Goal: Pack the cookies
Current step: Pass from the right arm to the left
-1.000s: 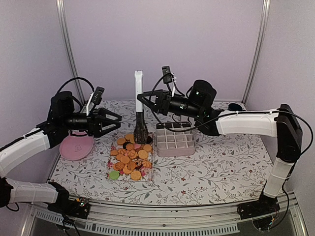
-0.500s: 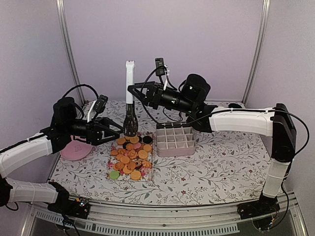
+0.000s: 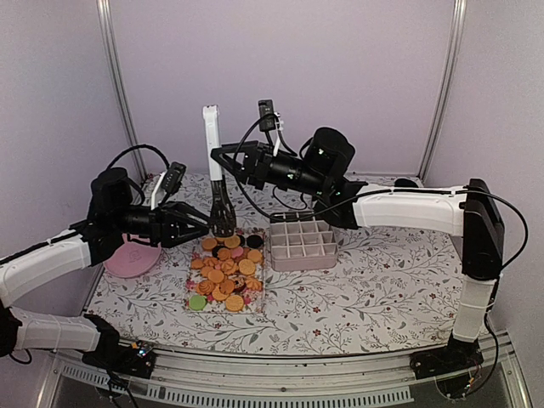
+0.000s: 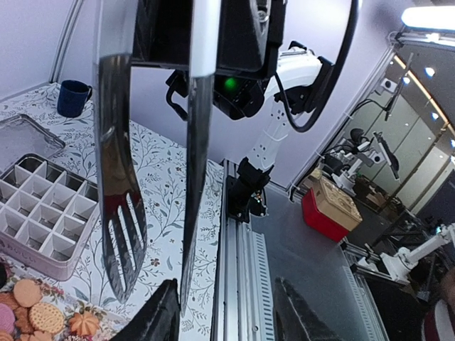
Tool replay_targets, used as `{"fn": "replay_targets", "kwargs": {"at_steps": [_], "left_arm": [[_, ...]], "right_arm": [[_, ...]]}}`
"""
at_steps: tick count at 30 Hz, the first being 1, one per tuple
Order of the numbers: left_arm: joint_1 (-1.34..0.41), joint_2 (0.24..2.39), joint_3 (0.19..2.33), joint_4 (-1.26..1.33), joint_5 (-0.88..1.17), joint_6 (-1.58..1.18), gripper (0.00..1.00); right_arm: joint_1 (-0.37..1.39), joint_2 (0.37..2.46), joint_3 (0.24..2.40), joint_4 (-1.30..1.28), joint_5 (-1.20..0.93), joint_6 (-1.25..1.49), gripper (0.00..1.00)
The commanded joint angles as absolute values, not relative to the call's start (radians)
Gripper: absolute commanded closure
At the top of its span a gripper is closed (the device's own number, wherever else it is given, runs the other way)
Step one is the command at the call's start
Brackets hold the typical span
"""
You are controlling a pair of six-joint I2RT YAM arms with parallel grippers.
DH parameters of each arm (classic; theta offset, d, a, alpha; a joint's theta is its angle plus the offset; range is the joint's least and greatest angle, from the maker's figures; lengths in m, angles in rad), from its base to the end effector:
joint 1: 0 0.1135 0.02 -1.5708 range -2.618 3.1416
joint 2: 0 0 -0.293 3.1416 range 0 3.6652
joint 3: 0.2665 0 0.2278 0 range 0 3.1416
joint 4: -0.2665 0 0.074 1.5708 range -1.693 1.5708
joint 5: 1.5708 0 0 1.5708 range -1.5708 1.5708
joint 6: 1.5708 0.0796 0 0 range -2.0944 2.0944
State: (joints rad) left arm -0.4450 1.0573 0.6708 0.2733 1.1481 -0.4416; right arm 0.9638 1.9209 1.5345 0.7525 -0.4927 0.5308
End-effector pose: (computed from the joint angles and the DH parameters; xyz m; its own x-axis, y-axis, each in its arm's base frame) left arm 0.1567 -0.1551 0.3294 -0.5172 0.0524 -0.8543 0.8555 0.0029 -0.5178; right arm 0.2436 0.4168 0.4131 -0.3178 0.3243 -0.8910 -0.9447 -0.0283 0.3267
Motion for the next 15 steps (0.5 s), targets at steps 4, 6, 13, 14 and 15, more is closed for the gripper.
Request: {"fn": "replay_targets", "kwargs": {"at_steps": [4,6,13,14,15], "left_arm": [[-0.448,1.072,0.662,0.323,1.154,-0.494,0.46],[-0.449,1.070,0.659,0.325,1.162,-0.502,0.43],[-0.448,1.079,0.651,0.318,1.180,-0.505,0.54],[-0.448,1.081,0.649,0.318,1.182,-0.505,0.56],[-0.448,1.083,0.648,0.320,1.183,-0.505,0.57]], "right_arm": [[0.977,1.927,1.566,0.787,-0.504,0.532,0.68],[0.978,1.924,1.563,0.787,-0.503,0.527,0.68],[0.983,1.931,1.571,0.791,-0.496,0.516,0.68],[0.985,1.935,1.577,0.791,-0.496,0.516,0.68],[0.987,1.938,1.582,0.791,-0.498,0.516,0.68]]}}
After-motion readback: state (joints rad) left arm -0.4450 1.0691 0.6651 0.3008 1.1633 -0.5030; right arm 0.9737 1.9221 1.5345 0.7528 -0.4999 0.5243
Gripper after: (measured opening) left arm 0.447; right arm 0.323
